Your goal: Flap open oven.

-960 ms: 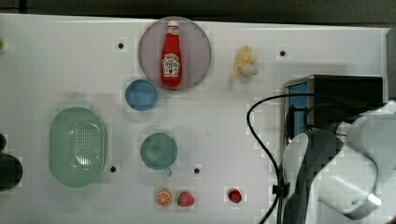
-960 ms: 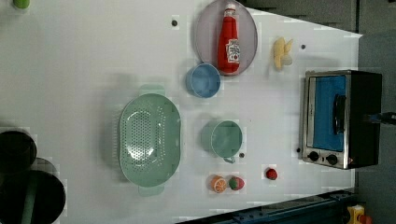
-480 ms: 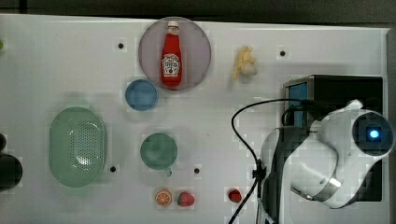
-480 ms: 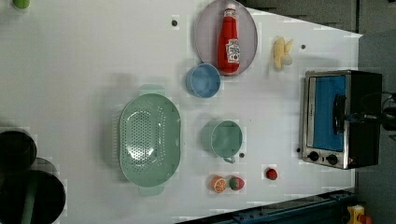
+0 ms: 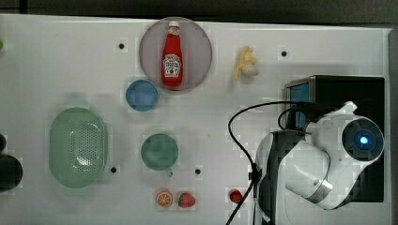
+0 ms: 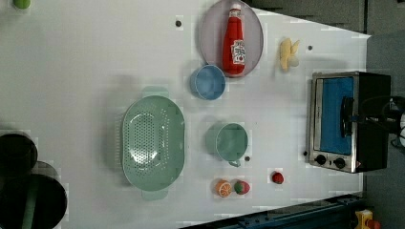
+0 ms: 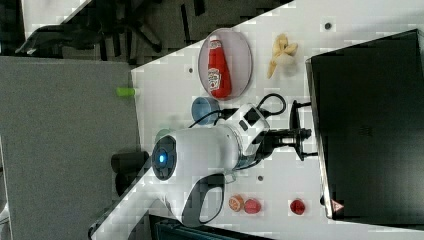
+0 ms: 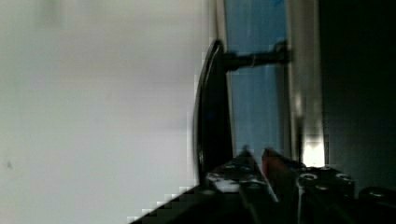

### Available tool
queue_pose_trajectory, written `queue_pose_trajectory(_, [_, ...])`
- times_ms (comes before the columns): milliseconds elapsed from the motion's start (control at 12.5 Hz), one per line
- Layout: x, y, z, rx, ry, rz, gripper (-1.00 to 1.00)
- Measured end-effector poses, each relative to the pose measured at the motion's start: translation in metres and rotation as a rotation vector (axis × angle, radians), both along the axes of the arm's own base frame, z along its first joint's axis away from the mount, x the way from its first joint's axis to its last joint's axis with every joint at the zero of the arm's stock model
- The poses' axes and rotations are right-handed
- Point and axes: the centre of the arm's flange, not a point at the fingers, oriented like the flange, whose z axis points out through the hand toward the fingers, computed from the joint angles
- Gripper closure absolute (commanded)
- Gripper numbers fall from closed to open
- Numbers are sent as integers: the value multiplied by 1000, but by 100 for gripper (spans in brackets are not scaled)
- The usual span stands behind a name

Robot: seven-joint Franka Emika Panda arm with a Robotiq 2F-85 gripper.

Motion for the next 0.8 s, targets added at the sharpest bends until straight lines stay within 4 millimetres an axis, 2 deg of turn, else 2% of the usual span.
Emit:
queue_pose_trajectory(240, [-3,2,-7,-14,2,13,65])
queue_pose_trajectory(400, [1,7,-9,-77,48,84,65])
queue_pose_trajectory(560, [9,26,-13,-149,82,137,65])
queue_pose_trajectory(800, [16,54,-20,-200,97,118,65])
